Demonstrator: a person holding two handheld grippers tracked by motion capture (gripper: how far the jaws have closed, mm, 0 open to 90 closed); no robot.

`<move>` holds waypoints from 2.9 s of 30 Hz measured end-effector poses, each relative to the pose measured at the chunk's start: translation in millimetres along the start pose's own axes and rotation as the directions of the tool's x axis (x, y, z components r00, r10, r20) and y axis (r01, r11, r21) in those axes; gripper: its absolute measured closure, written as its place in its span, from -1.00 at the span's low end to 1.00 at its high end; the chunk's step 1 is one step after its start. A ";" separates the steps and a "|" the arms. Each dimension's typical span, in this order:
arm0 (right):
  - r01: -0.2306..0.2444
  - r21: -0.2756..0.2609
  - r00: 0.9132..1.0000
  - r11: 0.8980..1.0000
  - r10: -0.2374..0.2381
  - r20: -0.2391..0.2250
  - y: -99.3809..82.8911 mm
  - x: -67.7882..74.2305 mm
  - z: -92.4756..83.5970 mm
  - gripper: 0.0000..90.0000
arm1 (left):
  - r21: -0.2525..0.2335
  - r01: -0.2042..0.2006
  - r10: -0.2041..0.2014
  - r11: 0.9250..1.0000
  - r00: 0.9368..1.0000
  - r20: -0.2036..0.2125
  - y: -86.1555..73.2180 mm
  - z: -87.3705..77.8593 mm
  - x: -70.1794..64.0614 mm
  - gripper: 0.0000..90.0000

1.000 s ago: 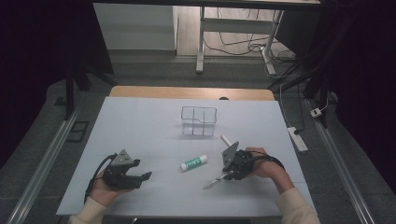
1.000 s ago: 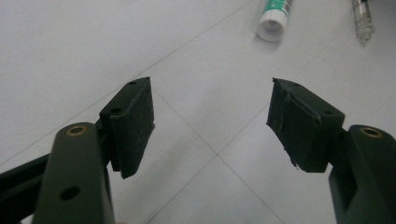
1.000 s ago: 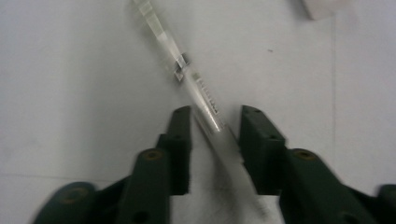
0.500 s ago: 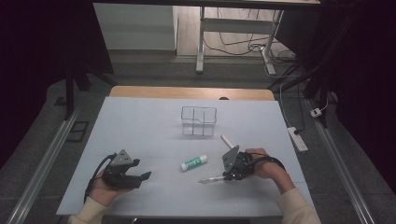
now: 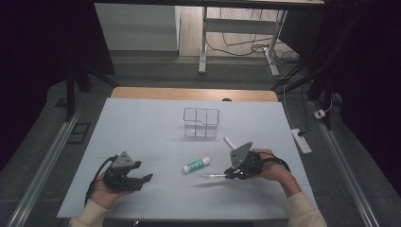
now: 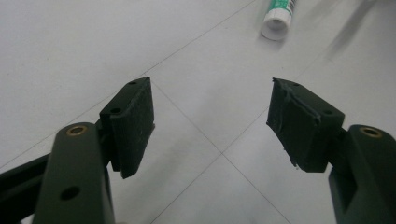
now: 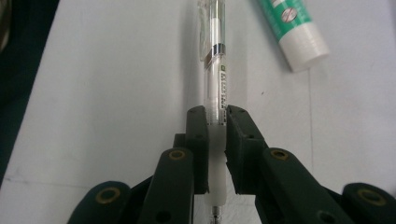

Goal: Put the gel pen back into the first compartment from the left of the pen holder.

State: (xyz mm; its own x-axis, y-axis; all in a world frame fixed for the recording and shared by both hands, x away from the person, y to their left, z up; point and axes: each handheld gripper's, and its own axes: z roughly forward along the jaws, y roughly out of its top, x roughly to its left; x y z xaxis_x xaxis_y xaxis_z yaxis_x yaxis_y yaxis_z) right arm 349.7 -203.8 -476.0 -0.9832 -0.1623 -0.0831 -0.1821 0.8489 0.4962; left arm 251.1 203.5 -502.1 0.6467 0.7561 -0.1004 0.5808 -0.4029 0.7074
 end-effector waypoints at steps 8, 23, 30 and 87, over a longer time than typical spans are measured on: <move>-0.042 -0.111 0.999 0.993 0.045 0.024 0.1 -1.8 -8.7 0.75 | 0.001 -0.002 0.002 1.000 1.000 -0.001 0.2 0.4 -0.2 -0.29; -0.108 -0.151 0.992 0.983 0.117 0.052 1.6 -6.2 -9.0 0.75 | 0.001 -0.038 0.038 0.999 0.999 -0.011 3.7 1.3 -5.0 -0.29; -0.142 -0.142 0.987 0.980 0.152 0.059 3.9 -7.9 -6.8 0.75 | -0.010 -0.071 0.070 0.997 0.997 -0.015 8.1 2.4 -10.5 -0.28; -0.225 -0.097 0.971 0.969 0.231 0.055 46.1 -13.1 25.8 0.75 | 0.013 -0.382 0.382 0.924 0.924 0.021 91.7 54.3 -73.2 -0.28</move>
State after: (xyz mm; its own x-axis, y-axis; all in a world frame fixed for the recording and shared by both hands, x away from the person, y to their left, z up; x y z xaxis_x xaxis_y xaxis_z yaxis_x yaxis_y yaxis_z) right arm 353.9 -149.6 -474.4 -0.9977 0.0666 -0.0135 0.0462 0.8104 0.5840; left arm 283.8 83.3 -467.8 0.8295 0.5343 0.1626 0.2964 -0.6679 0.6826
